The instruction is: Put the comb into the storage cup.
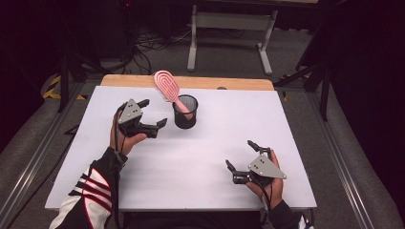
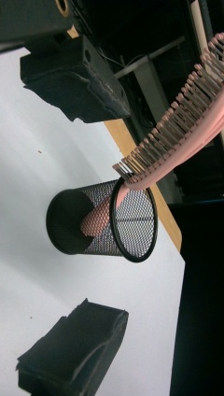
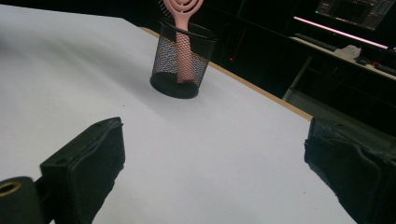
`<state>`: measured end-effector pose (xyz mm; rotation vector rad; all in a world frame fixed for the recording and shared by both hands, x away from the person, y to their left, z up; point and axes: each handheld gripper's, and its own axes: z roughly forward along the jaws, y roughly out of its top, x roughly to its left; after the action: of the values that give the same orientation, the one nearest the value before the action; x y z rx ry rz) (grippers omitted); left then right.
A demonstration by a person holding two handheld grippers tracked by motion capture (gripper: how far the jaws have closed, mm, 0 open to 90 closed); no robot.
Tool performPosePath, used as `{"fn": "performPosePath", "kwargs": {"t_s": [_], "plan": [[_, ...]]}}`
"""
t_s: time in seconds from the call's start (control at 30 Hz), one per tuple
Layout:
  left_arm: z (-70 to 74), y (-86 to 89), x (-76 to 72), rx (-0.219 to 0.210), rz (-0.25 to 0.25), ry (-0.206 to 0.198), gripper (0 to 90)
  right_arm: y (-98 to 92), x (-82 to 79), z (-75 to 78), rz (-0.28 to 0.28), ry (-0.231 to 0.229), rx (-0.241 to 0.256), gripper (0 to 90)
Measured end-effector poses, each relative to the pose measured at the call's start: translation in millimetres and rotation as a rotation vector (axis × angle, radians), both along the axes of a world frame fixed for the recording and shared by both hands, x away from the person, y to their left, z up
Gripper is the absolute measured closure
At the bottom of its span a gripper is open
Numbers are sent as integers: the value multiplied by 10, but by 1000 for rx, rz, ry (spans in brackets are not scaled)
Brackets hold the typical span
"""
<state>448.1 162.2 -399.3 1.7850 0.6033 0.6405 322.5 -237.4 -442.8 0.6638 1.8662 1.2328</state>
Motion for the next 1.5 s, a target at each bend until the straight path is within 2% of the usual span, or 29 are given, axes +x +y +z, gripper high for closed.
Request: {"fn": "performPosePath", "kwargs": {"t_s": [0.43, 1.07, 1.5], "plan": [[-22, -42, -90, 3, -15, -10, 59, 7, -10, 9, 7, -6, -6, 60], [-4, -159, -258, 26, -84, -30, 55, 6, -18, 16, 13, -11, -7, 60], [2, -187, -384, 40, -112, -48, 55, 12, -24, 20, 17, -12, -11, 60]]}}
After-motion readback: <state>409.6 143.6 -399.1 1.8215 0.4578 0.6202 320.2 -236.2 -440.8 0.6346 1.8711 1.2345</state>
